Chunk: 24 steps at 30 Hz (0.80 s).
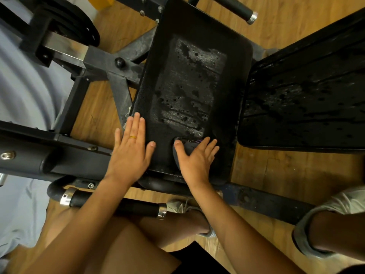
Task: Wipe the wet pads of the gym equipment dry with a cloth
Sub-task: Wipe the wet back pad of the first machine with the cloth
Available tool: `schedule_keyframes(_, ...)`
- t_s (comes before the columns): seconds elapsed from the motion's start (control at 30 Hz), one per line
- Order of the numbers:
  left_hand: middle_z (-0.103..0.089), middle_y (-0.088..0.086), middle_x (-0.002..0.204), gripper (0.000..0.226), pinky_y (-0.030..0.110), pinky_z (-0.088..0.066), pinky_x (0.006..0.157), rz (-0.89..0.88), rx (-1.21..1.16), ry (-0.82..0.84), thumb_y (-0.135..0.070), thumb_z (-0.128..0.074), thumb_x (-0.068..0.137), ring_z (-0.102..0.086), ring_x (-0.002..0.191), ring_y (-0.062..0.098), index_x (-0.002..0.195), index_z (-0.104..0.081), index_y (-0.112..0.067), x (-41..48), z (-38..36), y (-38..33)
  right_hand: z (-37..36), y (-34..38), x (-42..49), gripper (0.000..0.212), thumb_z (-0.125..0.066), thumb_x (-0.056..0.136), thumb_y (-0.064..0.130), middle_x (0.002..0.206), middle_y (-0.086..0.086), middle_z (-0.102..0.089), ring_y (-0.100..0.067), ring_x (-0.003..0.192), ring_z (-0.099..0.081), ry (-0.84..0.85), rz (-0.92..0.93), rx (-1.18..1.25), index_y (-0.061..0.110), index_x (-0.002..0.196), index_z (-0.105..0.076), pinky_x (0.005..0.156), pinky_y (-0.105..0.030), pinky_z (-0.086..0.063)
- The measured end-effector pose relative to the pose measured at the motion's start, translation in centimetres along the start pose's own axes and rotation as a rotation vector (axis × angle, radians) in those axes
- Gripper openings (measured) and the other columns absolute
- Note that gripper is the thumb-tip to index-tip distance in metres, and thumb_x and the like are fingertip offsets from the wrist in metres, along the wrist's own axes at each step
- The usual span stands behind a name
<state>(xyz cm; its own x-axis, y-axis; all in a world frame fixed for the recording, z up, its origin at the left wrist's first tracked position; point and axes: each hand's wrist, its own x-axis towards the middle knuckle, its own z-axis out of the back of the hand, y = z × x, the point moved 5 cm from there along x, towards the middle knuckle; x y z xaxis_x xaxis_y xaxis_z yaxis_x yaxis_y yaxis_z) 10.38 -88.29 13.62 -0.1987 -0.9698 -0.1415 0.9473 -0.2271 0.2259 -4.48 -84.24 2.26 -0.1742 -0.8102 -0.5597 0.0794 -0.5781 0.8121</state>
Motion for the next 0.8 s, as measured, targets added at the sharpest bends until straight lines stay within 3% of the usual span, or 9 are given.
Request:
schedule_keyframes(0.1,0.006,0.011,0.169,0.074,0.048,-0.001,0.123,0.003,0.030,-0.032,-0.049,-0.018,0.102,0.010,0.154,0.021,0.161,-0.004,-0.005,1.6,0.0,0.6,-0.4,0.3,0.0,0.113,-0.054,0.089,0.069,0.166,-0.018,0.019,-0.034,0.152,0.020,-0.040,0.037,-0.084,0.005,0.160,0.006,0.125,-0.048,0.003)
schedule_keyframes(0.3,-0.003,0.017,0.168,0.072,0.051,-0.010,0.125,0.066,0.127,-0.141,-0.045,-0.025,0.104,0.000,0.156,0.028,0.160,-0.011,-0.001,2.6,-0.5,-0.5,1.1,-1.0,0.9,0.081,-0.033,0.104,0.055,0.168,-0.011,0.012,-0.023,0.154,0.016,-0.027,0.260,-0.423,0.008,0.160,0.001,0.127,-0.039,-0.012)
schedule_keyframes(0.47,-0.005,0.018,0.168,0.072,0.052,-0.014,0.124,0.072,0.133,-0.158,-0.045,-0.025,0.104,-0.002,0.156,0.029,0.159,-0.013,-0.001,2.7,-0.5,-0.6,2.3,-1.4,1.6,0.066,-0.037,0.107,0.040,0.169,-0.009,0.004,-0.025,0.156,0.009,-0.048,0.261,-0.553,0.015,0.161,-0.008,0.125,-0.038,-0.022)
schedule_keyframes(0.53,-0.007,0.018,0.168,0.072,0.052,-0.015,0.124,0.070,0.142,-0.169,-0.045,-0.025,0.104,-0.004,0.156,0.029,0.159,-0.014,-0.001,2.7,-0.5,-0.6,2.2,-1.6,1.4,0.066,-0.043,0.107,0.028,0.169,-0.009,0.003,-0.025,0.156,0.008,-0.056,0.253,-0.495,0.015,0.162,-0.009,0.125,-0.038,-0.023)
schedule_keyframes(0.63,-0.008,0.019,0.168,0.072,0.052,-0.015,0.123,0.073,0.152,-0.179,-0.044,-0.026,0.104,-0.005,0.156,0.030,0.159,-0.014,0.000,2.7,-0.5,-0.6,1.7,-1.6,0.9,0.068,-0.046,0.105,0.018,0.169,-0.002,0.010,-0.017,0.154,0.017,-0.024,0.199,-0.157,0.015,0.162,-0.009,0.126,-0.034,-0.004)
schedule_keyframes(0.7,-0.009,0.019,0.167,0.071,0.053,-0.016,0.123,0.079,0.163,-0.187,-0.044,-0.026,0.103,-0.006,0.156,0.031,0.159,-0.015,0.000,2.7,-0.6,-0.6,1.2,-1.4,0.9,0.070,-0.044,0.105,0.031,0.169,0.003,0.013,-0.010,0.152,0.019,-0.003,0.104,0.061,0.018,0.162,-0.006,0.124,-0.032,0.005)
schedule_keyframes(0.8,-0.009,0.020,0.167,0.071,0.054,-0.016,0.122,0.076,0.172,-0.193,-0.043,-0.025,0.103,-0.006,0.156,0.031,0.159,-0.014,0.000,2.8,-0.6,-0.7,0.6,-1.1,1.0,0.081,-0.044,0.102,0.054,0.169,0.004,0.011,-0.009,0.153,0.016,-0.103,0.046,0.113,0.017,0.162,-0.006,0.121,-0.027,0.006)
